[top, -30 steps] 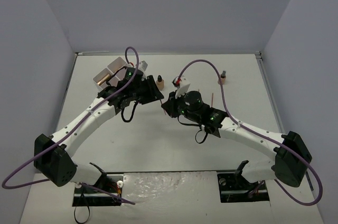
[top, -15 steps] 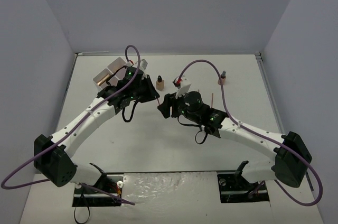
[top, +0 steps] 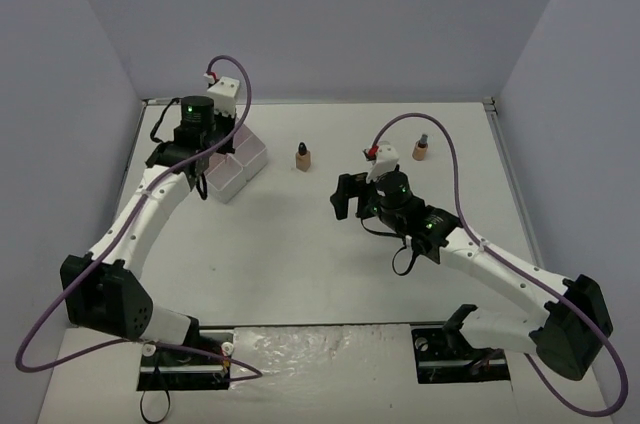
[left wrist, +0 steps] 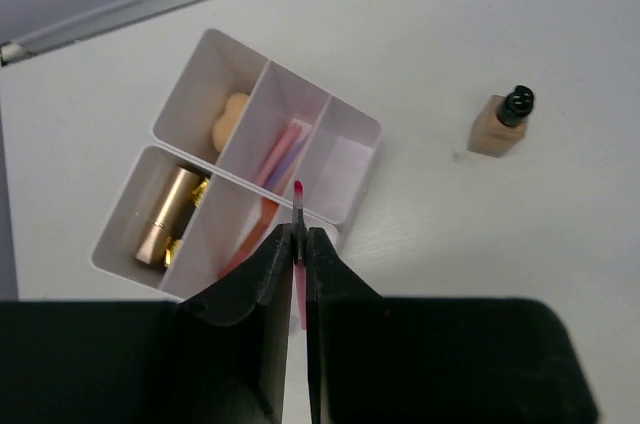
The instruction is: Organize the makeup
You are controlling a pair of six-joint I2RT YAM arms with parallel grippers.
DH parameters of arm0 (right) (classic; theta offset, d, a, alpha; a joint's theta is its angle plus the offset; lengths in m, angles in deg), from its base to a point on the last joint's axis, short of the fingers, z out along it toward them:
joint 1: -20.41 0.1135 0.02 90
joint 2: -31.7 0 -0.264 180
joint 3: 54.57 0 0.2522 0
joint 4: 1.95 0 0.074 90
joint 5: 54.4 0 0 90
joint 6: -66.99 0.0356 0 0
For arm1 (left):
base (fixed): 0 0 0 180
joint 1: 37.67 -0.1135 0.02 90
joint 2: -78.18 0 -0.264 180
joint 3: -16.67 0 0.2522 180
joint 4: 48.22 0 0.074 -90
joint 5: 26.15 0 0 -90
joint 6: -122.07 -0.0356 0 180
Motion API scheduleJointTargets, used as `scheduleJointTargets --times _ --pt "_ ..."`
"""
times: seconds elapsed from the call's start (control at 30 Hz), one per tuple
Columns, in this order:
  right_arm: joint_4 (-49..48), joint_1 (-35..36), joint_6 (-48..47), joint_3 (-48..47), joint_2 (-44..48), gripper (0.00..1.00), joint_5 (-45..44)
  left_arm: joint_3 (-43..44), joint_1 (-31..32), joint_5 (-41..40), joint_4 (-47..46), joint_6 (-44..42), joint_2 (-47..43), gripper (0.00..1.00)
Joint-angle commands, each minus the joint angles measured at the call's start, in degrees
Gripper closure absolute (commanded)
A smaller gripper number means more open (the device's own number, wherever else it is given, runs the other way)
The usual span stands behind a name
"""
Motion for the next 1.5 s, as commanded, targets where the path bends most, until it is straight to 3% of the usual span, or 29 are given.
scheduleJointTargets --times 0.0,0.37,0.53,0.67,0.9,1.2,1.47 --pt "1.4 -3.4 0.0 1.0 4.5 0.06 -2.5 1.7 -5.2 6.4 -11.4 -14.0 3.4 1.0" --pt "4.8 -4.7 -0.6 1.4 6.2 0.05 -5.5 4.2 -11.3 10.8 -15.7 -17.9 13.2 1.0" --pt "6.5 -5.5 -0.4 1.0 5.7 0.03 -8.4 2.5 -12.1 10.9 -18.7 -17.7 14.8 0.84" --pt "7.9 -6.8 0.6 0.6 5.3 0.02 -11.2 1.1 -12.4 10.3 -19.3 -16.4 15.1 0.61" --pt "12.0 -10.0 2.9 -0.6 2.9 0.02 -13.6 -0.3 -12.5 8.4 -18.7 -13.5 11.1 0.36" --pt "14.2 -21.9 5.1 -4.4 -7.8 0.18 -9.1 2.7 -12.3 4.5 -6.4 7.4 1.0 0.04" --pt "13.8 -25.4 4.9 -10.9 -22.0 0.41 -6.9 0.0 -12.1 7.5 4.4 18.1 -6.7 0.03"
